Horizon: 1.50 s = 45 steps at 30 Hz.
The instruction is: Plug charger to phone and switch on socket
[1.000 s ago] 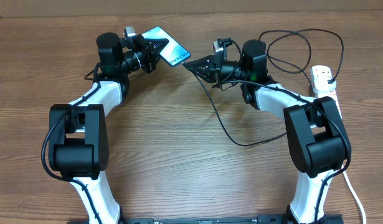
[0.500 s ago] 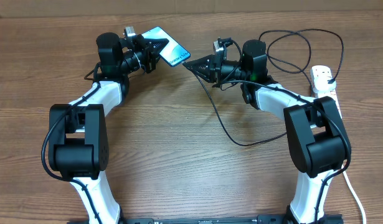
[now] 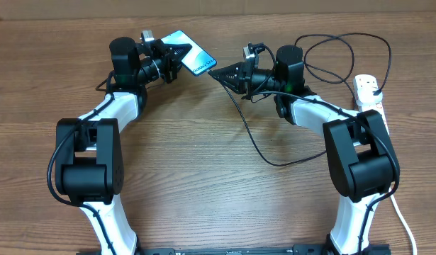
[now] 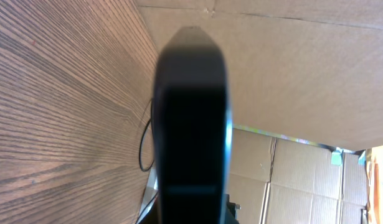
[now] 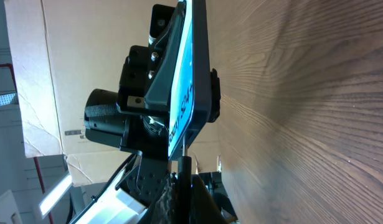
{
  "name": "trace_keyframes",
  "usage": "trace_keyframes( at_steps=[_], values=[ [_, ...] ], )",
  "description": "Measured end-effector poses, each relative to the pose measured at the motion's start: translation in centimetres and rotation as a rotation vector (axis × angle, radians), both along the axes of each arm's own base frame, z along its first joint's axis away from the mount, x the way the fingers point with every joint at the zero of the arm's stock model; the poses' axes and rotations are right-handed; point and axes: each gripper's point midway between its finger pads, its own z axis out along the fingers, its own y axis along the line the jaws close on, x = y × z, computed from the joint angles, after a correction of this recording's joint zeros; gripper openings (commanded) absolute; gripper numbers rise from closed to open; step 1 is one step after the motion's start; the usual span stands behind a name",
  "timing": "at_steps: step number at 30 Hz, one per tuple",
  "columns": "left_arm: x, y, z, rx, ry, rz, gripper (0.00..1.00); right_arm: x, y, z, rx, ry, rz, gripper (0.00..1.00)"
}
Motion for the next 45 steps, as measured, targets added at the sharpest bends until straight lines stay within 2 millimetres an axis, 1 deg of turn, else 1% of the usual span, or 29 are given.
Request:
trace_keyframes(
  at_steps=[25,35,45],
  values=[
    [-0.1,-0.9,-0.5,0.020,0.008,0.000,0.04,0.4,-0.7,-0.1,-0.001,0.005,-0.015,0.04],
    [0.1,-1.1,0.3,-0.027,0.018,0.013,0.04,0.6,-0.8,0.2,0.000,-0.020,-0.019,0.04],
    [0.1,-1.2,0.4,-0.037,0.025,0.010,0.04,0.6,-0.8,0.3,-0.003,-0.037,-0.019,0.04]
  ],
)
